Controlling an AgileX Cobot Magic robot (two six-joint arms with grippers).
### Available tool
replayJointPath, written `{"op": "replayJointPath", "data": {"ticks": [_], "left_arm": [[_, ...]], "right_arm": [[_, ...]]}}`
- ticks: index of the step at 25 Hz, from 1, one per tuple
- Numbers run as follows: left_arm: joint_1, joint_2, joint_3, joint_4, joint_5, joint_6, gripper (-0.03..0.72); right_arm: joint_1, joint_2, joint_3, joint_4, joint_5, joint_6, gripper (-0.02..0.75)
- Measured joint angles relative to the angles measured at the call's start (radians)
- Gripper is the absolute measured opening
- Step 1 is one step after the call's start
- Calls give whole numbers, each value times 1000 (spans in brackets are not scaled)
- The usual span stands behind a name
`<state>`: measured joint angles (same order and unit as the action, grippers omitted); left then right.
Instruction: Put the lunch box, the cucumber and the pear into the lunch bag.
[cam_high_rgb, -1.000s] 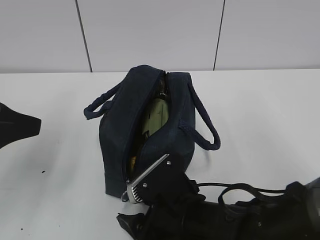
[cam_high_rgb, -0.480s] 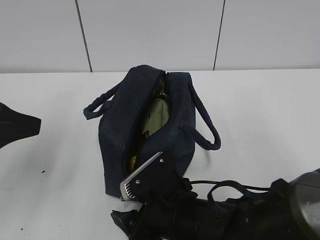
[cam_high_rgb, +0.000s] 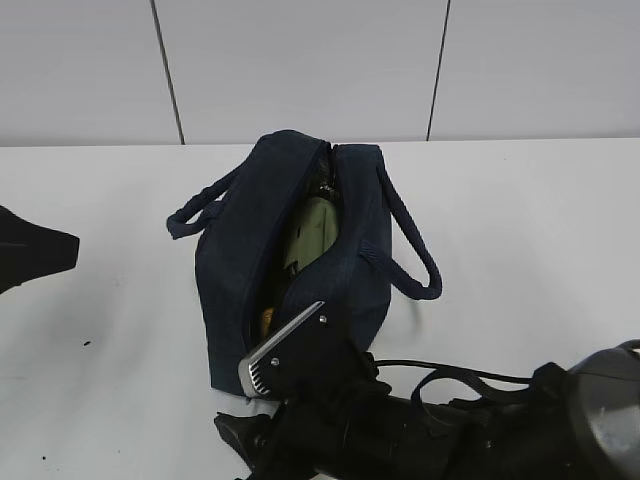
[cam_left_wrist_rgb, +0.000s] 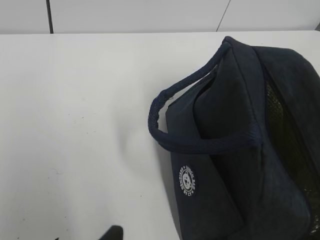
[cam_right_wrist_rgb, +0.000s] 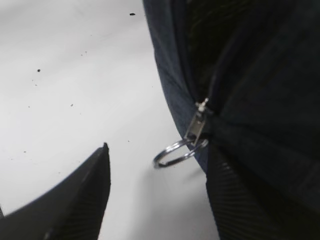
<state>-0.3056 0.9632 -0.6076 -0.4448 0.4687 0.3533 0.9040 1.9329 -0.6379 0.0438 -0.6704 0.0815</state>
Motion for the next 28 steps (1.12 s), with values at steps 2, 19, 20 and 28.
{"op": "replayJointPath", "data": {"ticks": [2, 19, 20, 28], "left_arm": [[0, 0, 0, 0, 0, 0, 328], [0, 0, 0, 0, -1, 0, 294], [0, 0, 0, 0, -1, 0, 291], [0, 0, 0, 0, -1, 0, 267]], "right_arm": [[0, 0, 0, 24, 5, 0, 481], [0, 0, 0, 8, -3, 2, 403], [0, 0, 0, 14, -3, 2, 386], [0, 0, 0, 71, -1, 2, 263]]}}
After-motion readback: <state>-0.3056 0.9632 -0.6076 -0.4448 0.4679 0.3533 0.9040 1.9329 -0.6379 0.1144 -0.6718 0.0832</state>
